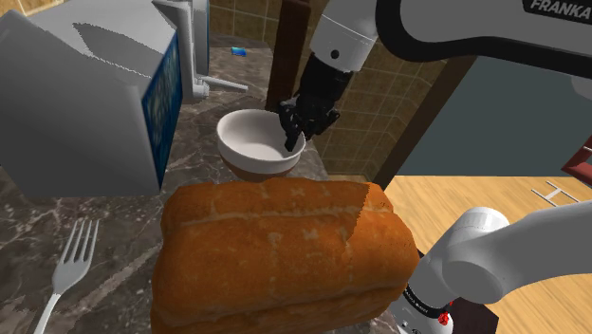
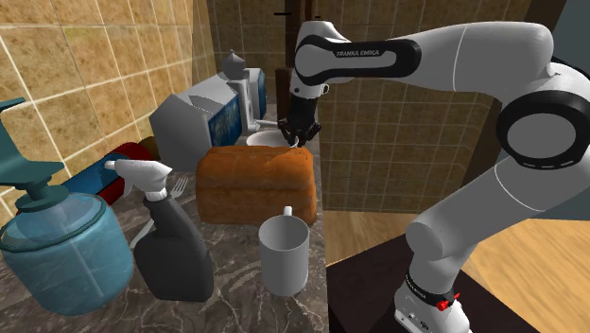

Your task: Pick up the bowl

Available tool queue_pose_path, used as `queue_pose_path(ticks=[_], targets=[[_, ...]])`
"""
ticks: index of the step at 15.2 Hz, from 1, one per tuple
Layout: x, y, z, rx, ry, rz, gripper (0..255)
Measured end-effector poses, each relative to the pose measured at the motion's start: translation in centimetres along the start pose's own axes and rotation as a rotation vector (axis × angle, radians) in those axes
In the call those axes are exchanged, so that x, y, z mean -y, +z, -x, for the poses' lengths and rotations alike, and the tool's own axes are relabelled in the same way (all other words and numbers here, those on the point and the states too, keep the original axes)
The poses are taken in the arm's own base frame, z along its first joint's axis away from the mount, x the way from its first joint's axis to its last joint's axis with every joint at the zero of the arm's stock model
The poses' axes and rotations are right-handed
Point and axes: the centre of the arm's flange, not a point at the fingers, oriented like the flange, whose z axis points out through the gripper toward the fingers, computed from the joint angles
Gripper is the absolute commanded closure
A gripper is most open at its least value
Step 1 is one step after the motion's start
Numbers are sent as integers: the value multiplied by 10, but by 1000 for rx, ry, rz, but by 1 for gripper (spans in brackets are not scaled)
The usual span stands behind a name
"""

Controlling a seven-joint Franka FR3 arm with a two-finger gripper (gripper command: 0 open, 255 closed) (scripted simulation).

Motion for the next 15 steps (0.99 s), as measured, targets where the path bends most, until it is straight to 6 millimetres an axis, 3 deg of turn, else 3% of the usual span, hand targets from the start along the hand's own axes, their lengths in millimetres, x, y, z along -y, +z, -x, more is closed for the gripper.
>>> queue_pose_path(ticks=[8, 15], targets=[[0, -2, 0, 0, 0, 0, 255], [5, -33, -1, 2, 2, 2, 255]])
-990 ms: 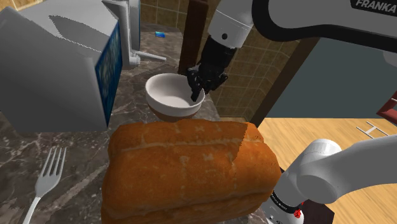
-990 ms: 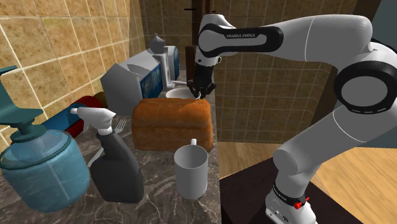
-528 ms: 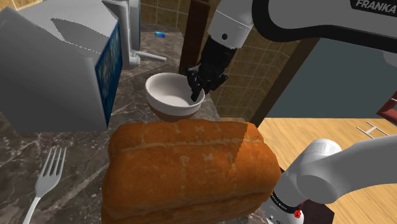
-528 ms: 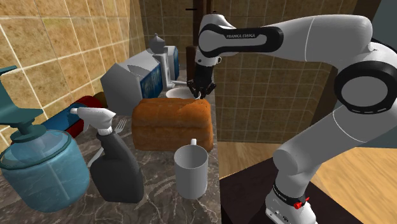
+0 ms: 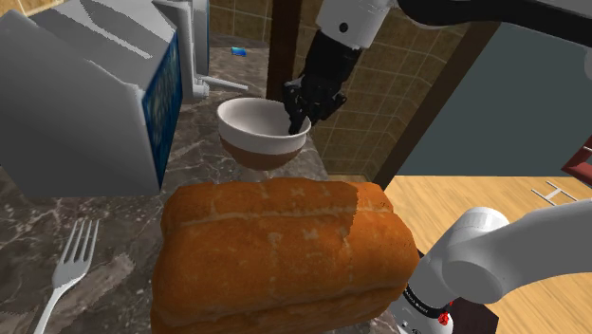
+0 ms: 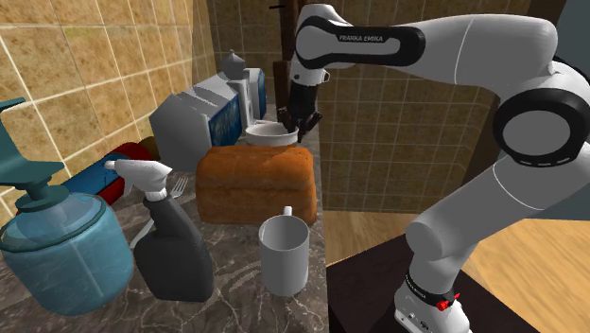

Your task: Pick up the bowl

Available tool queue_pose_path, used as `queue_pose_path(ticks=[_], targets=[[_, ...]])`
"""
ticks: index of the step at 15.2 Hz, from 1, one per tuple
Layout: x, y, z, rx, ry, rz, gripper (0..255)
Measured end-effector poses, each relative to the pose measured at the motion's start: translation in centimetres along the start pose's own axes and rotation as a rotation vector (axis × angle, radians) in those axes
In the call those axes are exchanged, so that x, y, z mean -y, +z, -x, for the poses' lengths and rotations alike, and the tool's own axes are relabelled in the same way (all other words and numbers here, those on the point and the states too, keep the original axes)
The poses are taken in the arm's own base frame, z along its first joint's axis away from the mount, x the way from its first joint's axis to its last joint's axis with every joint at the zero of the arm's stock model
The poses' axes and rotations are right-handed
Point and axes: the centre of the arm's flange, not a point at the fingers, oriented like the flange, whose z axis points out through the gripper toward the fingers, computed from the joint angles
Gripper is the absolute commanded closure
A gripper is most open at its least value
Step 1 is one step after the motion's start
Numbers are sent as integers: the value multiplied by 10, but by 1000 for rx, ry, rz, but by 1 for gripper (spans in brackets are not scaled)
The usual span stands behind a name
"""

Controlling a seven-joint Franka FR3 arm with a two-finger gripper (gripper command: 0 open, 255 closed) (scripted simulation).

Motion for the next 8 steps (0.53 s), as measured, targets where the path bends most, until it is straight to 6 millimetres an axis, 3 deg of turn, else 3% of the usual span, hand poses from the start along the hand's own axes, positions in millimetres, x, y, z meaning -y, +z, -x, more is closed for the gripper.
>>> queue_pose_path(ticks=[8], targets=[[7, -41, -1, -2, -2, -1, 255]])
